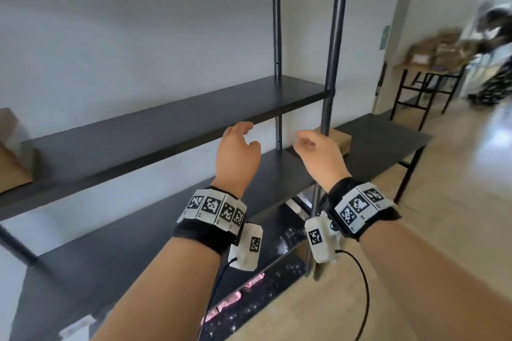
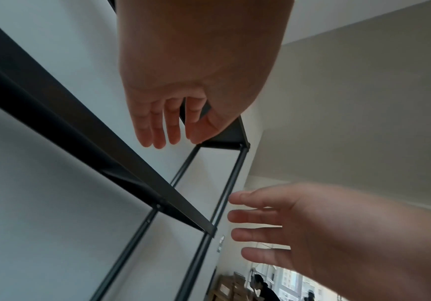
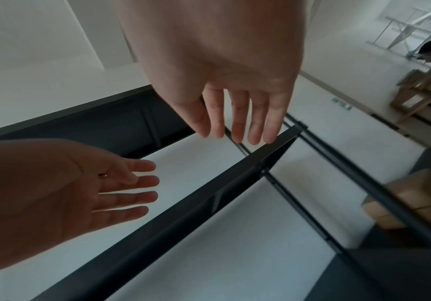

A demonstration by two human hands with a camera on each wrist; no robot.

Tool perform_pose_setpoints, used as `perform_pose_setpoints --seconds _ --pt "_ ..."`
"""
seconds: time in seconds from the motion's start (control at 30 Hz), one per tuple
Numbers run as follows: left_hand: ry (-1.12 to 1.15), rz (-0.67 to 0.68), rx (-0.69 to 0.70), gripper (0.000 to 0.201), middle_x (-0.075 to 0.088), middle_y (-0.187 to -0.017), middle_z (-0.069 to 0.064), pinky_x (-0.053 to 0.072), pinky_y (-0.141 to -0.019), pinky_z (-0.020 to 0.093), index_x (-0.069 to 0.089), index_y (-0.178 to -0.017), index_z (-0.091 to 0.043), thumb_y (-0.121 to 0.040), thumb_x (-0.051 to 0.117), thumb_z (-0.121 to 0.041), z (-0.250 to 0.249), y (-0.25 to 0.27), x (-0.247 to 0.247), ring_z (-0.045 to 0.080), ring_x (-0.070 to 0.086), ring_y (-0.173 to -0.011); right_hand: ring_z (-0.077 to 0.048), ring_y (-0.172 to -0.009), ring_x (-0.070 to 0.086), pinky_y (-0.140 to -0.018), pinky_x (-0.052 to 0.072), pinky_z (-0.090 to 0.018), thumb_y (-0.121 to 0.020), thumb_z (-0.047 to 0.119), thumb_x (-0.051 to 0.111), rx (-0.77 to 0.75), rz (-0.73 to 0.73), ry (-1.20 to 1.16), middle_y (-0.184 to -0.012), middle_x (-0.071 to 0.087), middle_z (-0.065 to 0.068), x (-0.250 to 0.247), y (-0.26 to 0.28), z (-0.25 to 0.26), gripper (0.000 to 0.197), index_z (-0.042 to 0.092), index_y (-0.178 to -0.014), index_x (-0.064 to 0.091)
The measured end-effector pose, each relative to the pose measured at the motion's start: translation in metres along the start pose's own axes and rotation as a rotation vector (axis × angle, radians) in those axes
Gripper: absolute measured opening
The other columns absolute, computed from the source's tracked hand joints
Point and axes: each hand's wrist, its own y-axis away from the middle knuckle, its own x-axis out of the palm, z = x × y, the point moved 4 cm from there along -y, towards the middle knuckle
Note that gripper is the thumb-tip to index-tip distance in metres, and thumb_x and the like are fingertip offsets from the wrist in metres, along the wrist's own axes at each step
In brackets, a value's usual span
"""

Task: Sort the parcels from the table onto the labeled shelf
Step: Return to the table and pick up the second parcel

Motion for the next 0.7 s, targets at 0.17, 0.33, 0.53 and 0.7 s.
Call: perform_pose_setpoints --seconds 0.17,0.33,0.53,0.7 --pt "0.056 0.102 -0.004 0.046 0.054 -0.14 0.005 0.045 -0.106 0.034 0.054 -0.14 -0.017 -0.095 0.05 -0.008 -0.046 -0.01 0.118 0.023 0.056 -0.125 -0.016 -0.118 0.059 -0.097 0.044 -0.027 -0.098 0.025 0.054 0.059 -0.017 0.047 -0.129 0.064 0.0 -0.085 -0.031 -0.078 0.035 0.019 -0.132 0.061" --pt "0.092 0.187 -0.05 0.045 0.058 -0.137 0.006 0.041 -0.095 0.025 0.055 -0.14 -0.017 -0.095 0.051 -0.01 -0.073 -0.017 0.219 0.022 0.057 -0.124 -0.018 -0.116 0.059 -0.1 0.045 -0.031 -0.098 0.023 0.055 0.101 -0.041 0.078 -0.13 0.062 -0.001 -0.153 -0.055 -0.141 0.037 0.017 -0.134 0.059" --pt "0.065 0.258 -0.106 0.044 0.055 -0.14 0.005 0.044 -0.095 0.028 0.056 -0.139 -0.02 -0.096 0.051 -0.014 -0.091 -0.035 0.309 0.022 0.056 -0.124 -0.016 -0.118 0.057 -0.101 0.044 -0.031 -0.097 0.026 0.055 0.188 -0.017 0.1 -0.133 0.059 -0.001 -0.201 -0.091 -0.206 0.04 0.021 -0.137 0.056" --pt "0.012 0.293 -0.136 0.047 0.056 -0.141 0.003 0.041 -0.089 0.025 0.054 -0.141 -0.017 -0.094 0.051 -0.013 -0.088 -0.069 0.367 0.021 0.056 -0.124 -0.016 -0.119 0.056 -0.099 0.043 -0.03 -0.097 0.027 0.054 0.23 0.019 0.139 -0.134 0.058 -0.002 -0.217 -0.136 -0.252 0.042 0.021 -0.139 0.053"
